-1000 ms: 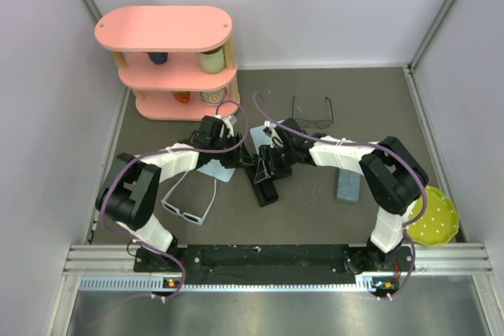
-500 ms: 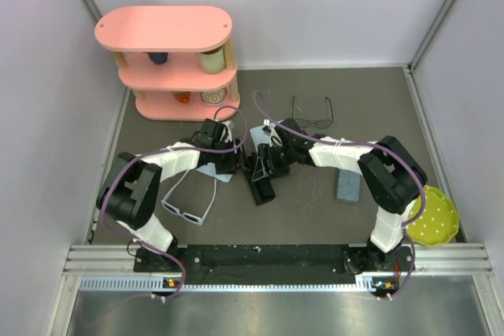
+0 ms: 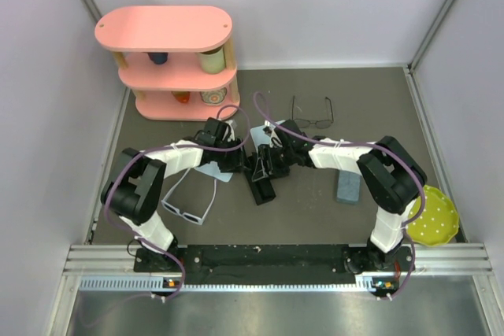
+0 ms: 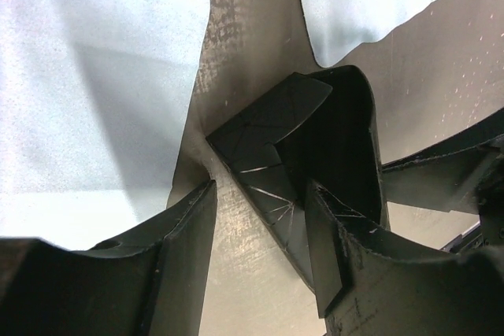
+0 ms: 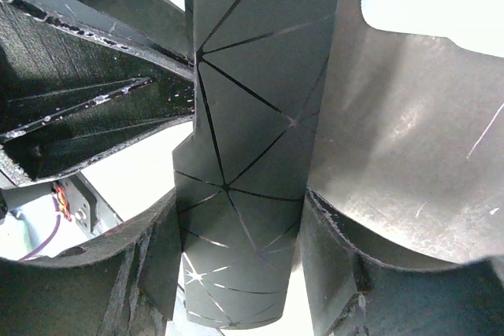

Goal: Organize the sunglasses
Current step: Open the sunglasses case and the sunglasses case.

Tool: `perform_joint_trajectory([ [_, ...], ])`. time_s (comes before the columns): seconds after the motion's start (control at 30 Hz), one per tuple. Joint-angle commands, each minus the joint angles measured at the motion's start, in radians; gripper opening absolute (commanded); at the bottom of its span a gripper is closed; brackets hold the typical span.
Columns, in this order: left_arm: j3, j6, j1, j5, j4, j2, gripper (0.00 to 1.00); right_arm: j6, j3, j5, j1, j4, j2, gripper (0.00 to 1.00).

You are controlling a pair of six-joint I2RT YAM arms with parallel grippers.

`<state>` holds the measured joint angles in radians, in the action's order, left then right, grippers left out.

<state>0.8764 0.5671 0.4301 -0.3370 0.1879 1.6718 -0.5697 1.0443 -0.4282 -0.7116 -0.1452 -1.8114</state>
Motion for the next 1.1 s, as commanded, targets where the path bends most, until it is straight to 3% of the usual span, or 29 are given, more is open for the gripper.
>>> perform_joint_trajectory([
  [0.0,-0.010,-0.046,0.002,0.089,0.097,0.062,0.52,0.013,-0.015,0.138,0.008,-0.020,0.035,0.56],
  [0.2,-0.007,-0.046,0.002,0.099,0.102,0.068,0.52,0.033,-0.043,0.250,0.009,-0.053,0.095,0.72],
  [0.4,-0.002,-0.041,0.002,0.098,0.104,0.068,0.52,0.044,-0.043,0.335,0.008,-0.093,0.121,0.72],
  [0.63,0.015,-0.039,0.002,0.062,0.105,0.049,0.55,0.100,-0.036,0.338,0.009,-0.108,0.130,0.47],
  [0.8,0.030,-0.038,0.002,0.041,0.105,0.010,0.64,0.189,-0.017,0.347,0.008,-0.106,0.126,0.26],
  [0.93,0.076,-0.045,0.001,0.059,0.146,-0.032,0.70,0.254,0.002,0.376,0.008,-0.122,0.123,0.00],
  [1.07,0.119,-0.056,-0.017,0.090,0.200,-0.073,0.72,0.452,0.005,0.356,0.009,-0.142,0.174,0.00],
])
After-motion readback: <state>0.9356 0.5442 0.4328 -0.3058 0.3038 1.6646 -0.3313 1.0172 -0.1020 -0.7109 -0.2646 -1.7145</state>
